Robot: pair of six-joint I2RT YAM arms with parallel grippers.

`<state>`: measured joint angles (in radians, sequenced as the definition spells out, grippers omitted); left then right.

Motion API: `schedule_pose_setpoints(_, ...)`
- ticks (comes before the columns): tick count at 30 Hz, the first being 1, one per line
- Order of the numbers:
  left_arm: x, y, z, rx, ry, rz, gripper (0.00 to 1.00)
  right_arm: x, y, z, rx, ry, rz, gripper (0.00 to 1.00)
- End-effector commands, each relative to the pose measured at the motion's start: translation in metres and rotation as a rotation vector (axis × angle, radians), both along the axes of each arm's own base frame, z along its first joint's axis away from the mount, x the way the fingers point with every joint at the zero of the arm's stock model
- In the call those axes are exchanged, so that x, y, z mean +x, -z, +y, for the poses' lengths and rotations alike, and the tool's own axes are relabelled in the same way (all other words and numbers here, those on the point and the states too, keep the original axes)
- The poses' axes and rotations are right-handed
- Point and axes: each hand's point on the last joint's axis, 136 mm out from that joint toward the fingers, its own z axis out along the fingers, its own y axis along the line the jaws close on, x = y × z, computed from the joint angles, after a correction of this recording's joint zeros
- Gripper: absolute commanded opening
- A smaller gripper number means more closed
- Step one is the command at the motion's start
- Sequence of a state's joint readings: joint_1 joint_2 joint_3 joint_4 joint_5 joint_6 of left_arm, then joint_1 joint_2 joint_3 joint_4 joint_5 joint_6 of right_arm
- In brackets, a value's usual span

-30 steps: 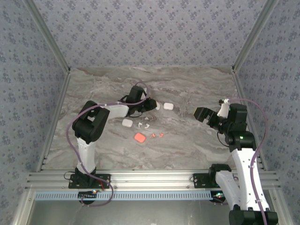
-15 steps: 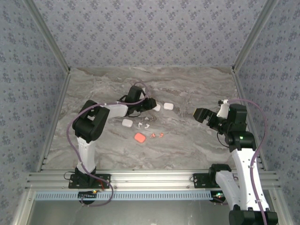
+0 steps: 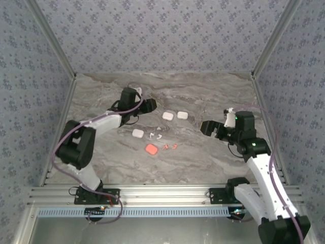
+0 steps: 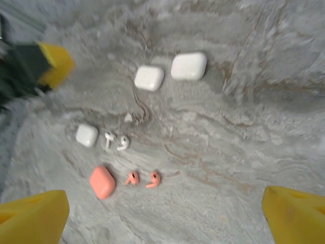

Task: Insert the wireless bluetooth earbuds into the charging case

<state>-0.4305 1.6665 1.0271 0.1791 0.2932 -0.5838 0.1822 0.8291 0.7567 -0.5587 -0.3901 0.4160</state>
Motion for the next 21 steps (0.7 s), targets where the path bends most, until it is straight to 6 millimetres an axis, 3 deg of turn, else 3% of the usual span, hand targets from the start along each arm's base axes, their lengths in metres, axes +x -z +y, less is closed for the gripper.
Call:
schedule_pose_setpoints(1,-0.010,-0.022,0.033,0.065,-0.049,-0.078,0.60,0.011,0.004,0.016,-0.092,-0.054,-0.048,1.00)
schedule_pose_setpoints(9,-0.046,-0.038,0.113,0.078,-0.218,-0.075,0.75,0.029,0.024,0.092,-0.256,-0.303,-0.054,0.98)
schedule_pose_setpoints(16,-0.084,-0.043,0.172,0.091,-0.373,-0.032,0.99,0.043,0.043,0.173,-0.392,-0.564,-0.097,0.97)
schedule_pose_setpoints(18,-0.094,-0.043,0.187,0.101,-0.409,-0.017,0.99,0.044,0.055,0.194,-0.414,-0.635,-0.094,0.97)
schedule_pose_setpoints(19,-0.098,-0.044,0.193,0.110,-0.421,-0.007,0.99,0.049,0.048,0.210,-0.411,-0.673,-0.125,0.96)
schedule_pose_setpoints(21,-0.106,-0.045,0.206,0.125,-0.450,0.010,0.99,0.048,0.056,0.232,-0.435,-0.754,-0.139,0.96)
